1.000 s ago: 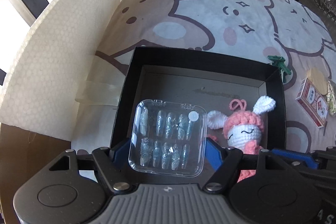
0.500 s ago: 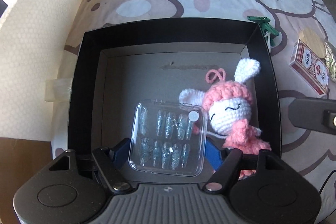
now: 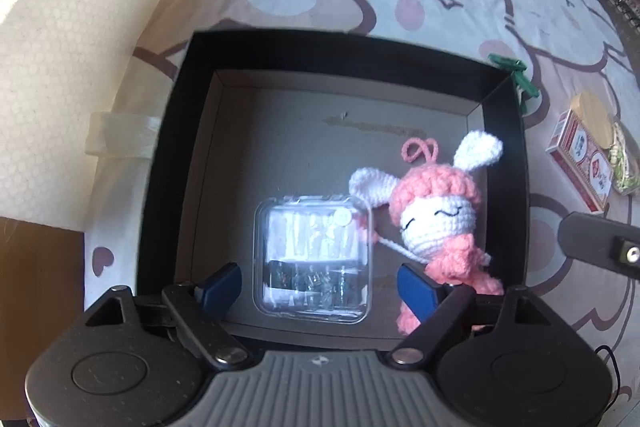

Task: Organize objects
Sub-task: 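Lower the bunny into the black box with the right gripper while the left lowers the nail case, then open both grippers and lift them away from the box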

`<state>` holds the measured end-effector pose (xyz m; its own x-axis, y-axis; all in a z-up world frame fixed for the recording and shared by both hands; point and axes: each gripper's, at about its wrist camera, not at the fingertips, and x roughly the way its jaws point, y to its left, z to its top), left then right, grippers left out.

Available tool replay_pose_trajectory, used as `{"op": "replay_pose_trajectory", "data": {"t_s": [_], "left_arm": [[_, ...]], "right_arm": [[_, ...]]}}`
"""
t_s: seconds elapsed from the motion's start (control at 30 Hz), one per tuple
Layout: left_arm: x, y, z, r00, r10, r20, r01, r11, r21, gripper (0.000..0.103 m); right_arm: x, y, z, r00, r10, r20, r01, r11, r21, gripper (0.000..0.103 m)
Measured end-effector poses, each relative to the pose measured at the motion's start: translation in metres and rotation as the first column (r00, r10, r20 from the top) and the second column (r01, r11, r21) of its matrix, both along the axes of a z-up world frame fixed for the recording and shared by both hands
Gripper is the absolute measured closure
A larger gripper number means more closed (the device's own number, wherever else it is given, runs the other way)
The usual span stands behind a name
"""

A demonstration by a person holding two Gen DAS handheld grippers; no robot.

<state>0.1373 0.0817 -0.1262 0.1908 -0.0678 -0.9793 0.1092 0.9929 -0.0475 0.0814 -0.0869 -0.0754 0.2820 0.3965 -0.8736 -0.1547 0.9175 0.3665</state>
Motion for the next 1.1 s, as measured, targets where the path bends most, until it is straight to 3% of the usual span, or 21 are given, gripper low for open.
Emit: {"op": "replay_pose_trajectory", "data": {"t_s": [0.2,0.3,0.43,0.53,0.63,0.7,0.8,0.97,1.1], "left_arm": [[0.002,0.005,0.022,0.998,0.009,0.065,-0.007,0.999,-0.039,0.015],[0.004,0.01,0.025,0.994,0.033,0.108,-0.035,0.999,0.02,0.015],[0.01,0.013,0.016,0.994,0.034,0.1,-0.042,0.996,0.083,0.018],[0.015,0.019,0.017,0.988,0.066,0.14,-0.08,0.992,0.098,0.025],[0.021,0.026,0.016,0.979,0.121,0.162,-0.133,0.989,0.062,0.04],[0.025,0.029,0.012,0.977,0.146,0.155,-0.156,0.987,0.049,0.05],[0.03,0.033,0.003,0.976,0.178,0.127,-0.185,0.982,0.046,0.055],[0.035,0.025,-0.005,0.985,0.134,0.107,-0.137,0.99,0.03,0.057],[0.034,0.014,-0.017,0.997,0.071,0.04,-0.071,0.997,-0.003,0.057]], "right_arm": [[-0.001,-0.003,0.003,1.0,-0.014,0.004,0.014,1.0,0.01,0.086],[0.0,-0.007,0.004,1.0,-0.028,0.003,0.028,0.999,0.016,0.086],[0.001,-0.01,0.004,0.999,-0.035,0.001,0.035,0.999,0.024,0.086],[0.001,-0.01,0.004,0.999,-0.034,0.0,0.034,0.999,0.026,0.086],[0.002,-0.01,0.003,0.999,-0.034,-0.004,0.035,0.999,0.035,0.086],[0.003,-0.01,0.003,0.999,-0.032,-0.006,0.032,0.999,0.04,0.086],[0.005,-0.011,0.001,0.999,-0.03,-0.009,0.031,0.998,0.046,0.086],[0.011,-0.013,-0.002,0.999,-0.035,-0.019,0.035,0.998,0.049,0.086],[0.014,-0.015,-0.006,0.999,-0.04,-0.026,0.041,0.998,0.042,0.086]]}}
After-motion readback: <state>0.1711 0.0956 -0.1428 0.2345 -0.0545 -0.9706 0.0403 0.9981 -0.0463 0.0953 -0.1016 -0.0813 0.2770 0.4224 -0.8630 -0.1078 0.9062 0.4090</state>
